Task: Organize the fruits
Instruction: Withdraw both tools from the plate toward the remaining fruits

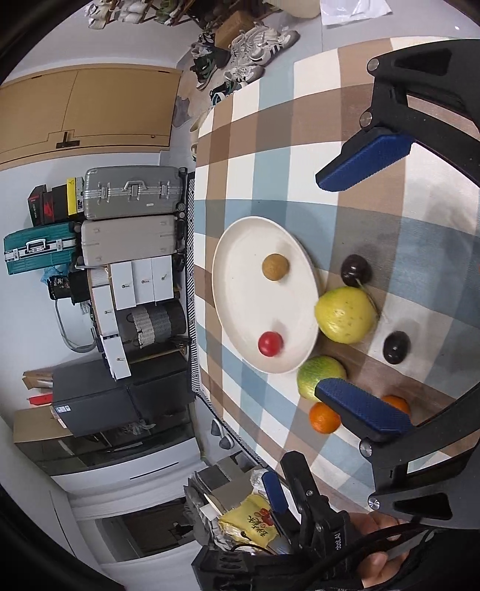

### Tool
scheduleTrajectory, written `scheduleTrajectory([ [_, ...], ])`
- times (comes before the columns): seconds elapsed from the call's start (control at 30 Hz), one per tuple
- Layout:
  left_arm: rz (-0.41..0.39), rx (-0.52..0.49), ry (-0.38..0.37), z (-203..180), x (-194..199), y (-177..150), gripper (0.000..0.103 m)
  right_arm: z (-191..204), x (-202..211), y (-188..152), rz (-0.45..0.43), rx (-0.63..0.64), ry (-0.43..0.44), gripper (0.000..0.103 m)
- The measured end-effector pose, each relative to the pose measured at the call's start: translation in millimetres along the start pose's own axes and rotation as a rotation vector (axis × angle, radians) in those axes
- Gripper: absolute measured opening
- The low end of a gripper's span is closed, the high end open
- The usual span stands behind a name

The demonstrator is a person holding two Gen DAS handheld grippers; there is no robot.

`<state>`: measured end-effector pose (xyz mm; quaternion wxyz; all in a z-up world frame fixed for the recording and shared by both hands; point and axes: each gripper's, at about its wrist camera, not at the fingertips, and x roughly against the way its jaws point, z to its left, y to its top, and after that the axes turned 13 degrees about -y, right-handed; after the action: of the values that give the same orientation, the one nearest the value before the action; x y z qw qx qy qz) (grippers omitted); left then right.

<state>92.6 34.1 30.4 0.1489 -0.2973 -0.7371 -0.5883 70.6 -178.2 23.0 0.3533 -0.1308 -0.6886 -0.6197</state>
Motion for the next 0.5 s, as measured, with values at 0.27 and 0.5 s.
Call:
scheduleTrajectory([
  [0.27, 0.010, -0.034, 0.015, -16, 17, -28, 0.102, 8, 13, -22, 0.020, 0.004, -0.010, 0.103],
  [0.5, 0.028, -0.050, 0.016, -28, 20, -42, 0.102, 7, 15, -39, 0.047, 0.000, -0.020, 0.103],
])
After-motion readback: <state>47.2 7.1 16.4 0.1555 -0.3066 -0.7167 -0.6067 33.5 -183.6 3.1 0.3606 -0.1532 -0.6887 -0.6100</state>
